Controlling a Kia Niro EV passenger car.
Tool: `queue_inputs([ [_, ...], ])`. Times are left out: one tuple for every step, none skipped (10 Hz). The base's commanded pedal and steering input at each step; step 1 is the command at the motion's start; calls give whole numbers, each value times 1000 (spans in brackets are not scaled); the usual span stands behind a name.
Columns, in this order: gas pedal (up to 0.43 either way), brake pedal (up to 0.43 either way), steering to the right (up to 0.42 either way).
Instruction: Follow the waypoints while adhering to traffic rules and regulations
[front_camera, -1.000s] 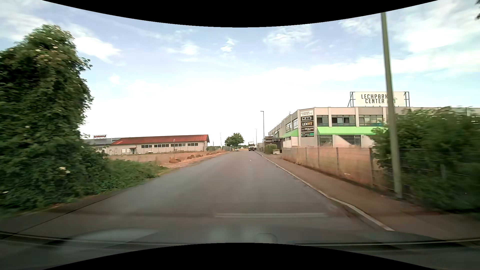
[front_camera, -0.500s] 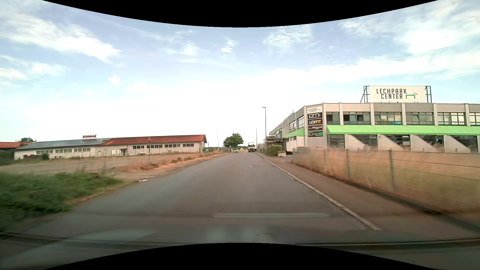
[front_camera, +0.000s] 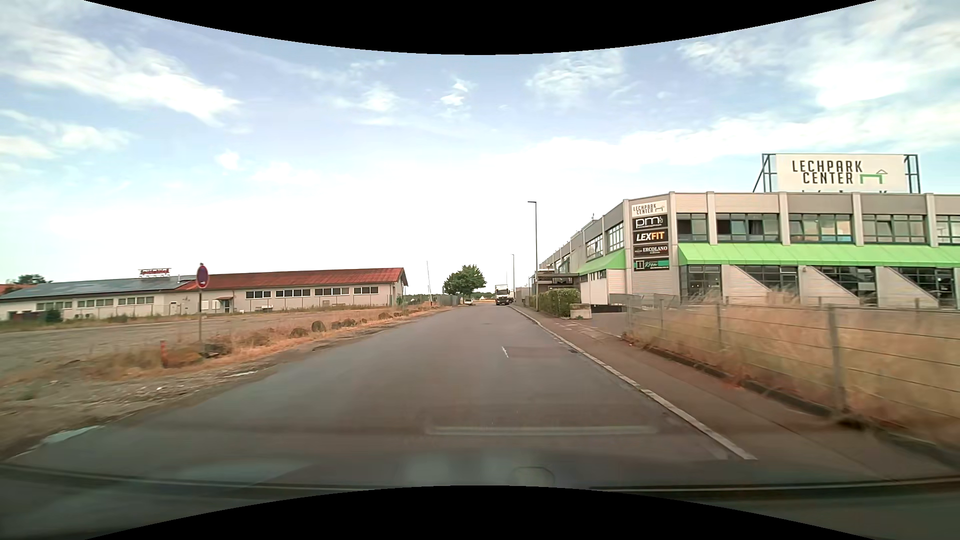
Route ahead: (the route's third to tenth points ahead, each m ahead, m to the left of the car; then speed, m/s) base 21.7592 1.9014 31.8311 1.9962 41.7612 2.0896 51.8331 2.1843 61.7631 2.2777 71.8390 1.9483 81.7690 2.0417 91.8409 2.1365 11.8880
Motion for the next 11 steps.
queue_inputs([
  [118,0,-1],
  [118,0,-1],
  [118,0,-1],
  [118,0,-2],
  [118,0,-2],
  [118,0,-1],
  [118,0,-2],
  [118,0,-3],
  [118,0,-6],
  [118,0,-7],
  [118,0,-7],
])
